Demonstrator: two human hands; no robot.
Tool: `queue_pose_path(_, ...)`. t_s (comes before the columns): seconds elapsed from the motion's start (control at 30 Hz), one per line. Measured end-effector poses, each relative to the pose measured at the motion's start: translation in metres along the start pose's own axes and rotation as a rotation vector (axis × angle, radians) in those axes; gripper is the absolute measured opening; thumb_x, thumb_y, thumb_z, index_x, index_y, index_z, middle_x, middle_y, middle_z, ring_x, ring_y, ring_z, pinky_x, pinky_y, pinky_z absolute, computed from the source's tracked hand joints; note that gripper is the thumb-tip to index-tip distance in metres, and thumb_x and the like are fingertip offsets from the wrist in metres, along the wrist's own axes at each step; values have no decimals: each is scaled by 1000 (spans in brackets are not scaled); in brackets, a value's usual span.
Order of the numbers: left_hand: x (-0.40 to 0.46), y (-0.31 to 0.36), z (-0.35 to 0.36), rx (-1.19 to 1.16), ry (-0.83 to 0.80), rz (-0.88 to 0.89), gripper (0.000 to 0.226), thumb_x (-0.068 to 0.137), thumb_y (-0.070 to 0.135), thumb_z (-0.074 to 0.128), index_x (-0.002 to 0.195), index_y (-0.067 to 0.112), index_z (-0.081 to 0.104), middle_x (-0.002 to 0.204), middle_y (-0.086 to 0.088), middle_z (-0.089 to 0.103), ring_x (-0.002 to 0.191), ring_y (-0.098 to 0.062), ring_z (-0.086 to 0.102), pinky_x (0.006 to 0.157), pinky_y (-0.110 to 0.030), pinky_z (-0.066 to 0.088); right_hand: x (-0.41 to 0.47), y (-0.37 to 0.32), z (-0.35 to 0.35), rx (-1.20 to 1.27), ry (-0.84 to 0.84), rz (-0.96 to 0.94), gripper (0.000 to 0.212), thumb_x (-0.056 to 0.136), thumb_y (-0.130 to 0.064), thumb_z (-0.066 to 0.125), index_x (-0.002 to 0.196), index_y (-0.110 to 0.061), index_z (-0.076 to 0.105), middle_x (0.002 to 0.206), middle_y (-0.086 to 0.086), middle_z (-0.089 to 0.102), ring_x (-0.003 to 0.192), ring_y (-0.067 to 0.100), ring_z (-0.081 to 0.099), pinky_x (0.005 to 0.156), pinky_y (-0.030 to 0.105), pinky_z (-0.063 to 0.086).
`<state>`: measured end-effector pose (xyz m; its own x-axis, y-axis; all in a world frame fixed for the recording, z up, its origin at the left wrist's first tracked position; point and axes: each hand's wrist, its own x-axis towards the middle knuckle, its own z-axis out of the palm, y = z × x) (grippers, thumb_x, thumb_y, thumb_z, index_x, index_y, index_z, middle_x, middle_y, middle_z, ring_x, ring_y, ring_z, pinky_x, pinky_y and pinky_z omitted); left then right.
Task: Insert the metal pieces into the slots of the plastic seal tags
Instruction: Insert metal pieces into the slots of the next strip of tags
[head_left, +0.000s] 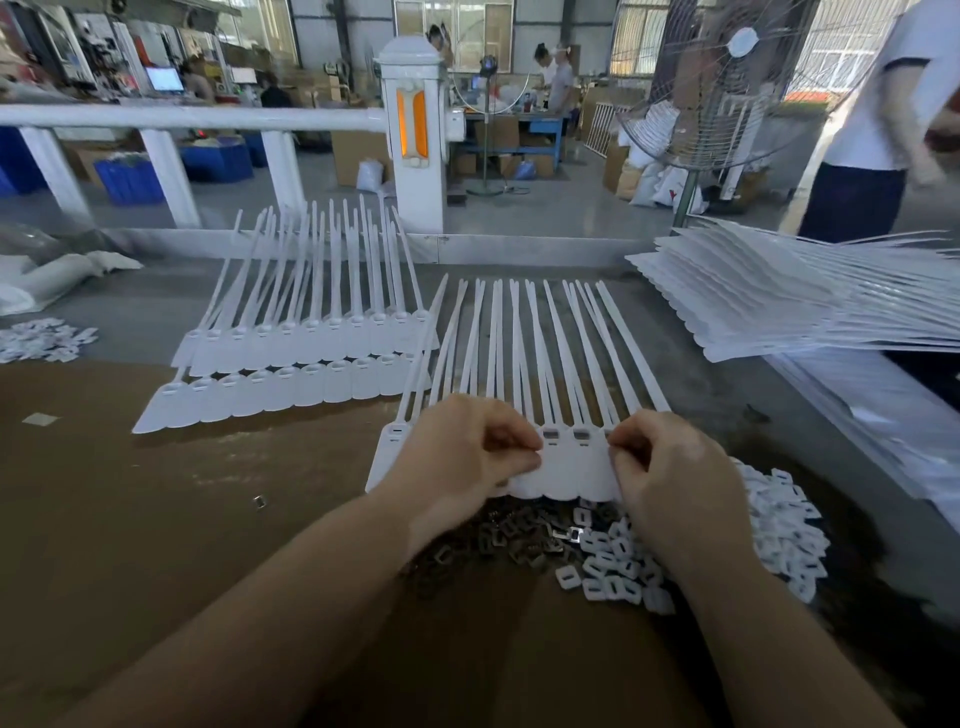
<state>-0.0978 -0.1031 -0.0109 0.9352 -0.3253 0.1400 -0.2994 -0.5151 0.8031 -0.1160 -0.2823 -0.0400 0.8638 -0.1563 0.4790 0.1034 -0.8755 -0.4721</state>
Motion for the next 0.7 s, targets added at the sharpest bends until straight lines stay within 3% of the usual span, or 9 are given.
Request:
queue_pose_path(0.07, 4, -10, -8, 29, 34, -30, 13, 81, 12, 72, 83, 25, 70, 81, 8, 69, 74, -3, 65, 71, -15, 54, 0, 0, 0, 1, -2, -3, 7, 87, -13, 60, 87, -14, 67, 84, -3, 64, 82, 14, 56, 73, 28, 47)
queue_pose_path(0.17, 6, -20, -14, 102, 50, -39, 18, 81, 13, 72, 80, 31, 68, 76, 17, 66, 69, 9, 61, 66, -4, 47, 1, -1, 1, 0, -9, -5, 7, 87, -14, 60, 88, -15, 67, 85, -3, 63, 83, 13, 56, 74, 28, 48)
queue_pose_path(0.3, 7, -24, -17, 184, 43, -27, 14, 85, 16, 67, 94, 26, 73, 79, 26, 60, 74, 14, 57, 68, 2, 41, 0, -1, 1, 5, 1, -3, 6, 87, -13, 61, 88, -13, 67, 85, -2, 64, 83, 15, 56, 74, 28, 47)
queue_pose_path(0.43, 9, -23, -24, 331, -68, 22, 17, 87, 22, 65, 100, 31, 73, 87, 28, 54, 84, 7, 54, 72, -3, 37, 0, 0, 0, -3, -1, 0, 7, 87, -13, 60, 88, -13, 67, 85, -2, 64, 83, 15, 55, 72, 25, 44)
queue_pose_path(0.6, 10, -22, -25, 447, -119, 76, 15, 86, 21, 67, 98, 27, 73, 87, 22, 53, 82, 2, 53, 83, -12, 40, 0, -1, 0, 1, -14, 6, 8, 88, -14, 59, 90, -14, 67, 87, -2, 64, 85, 14, 55, 75, 27, 46)
queue_pose_path(0.7, 10, -23, -25, 417, -115, 62, 9, 85, 22, 68, 88, 30, 68, 85, 21, 54, 79, 3, 53, 77, -10, 42, 0, -1, 0, -5, -19, 5, 8, 88, -15, 59, 91, -14, 66, 88, -2, 63, 85, 14, 55, 76, 27, 47)
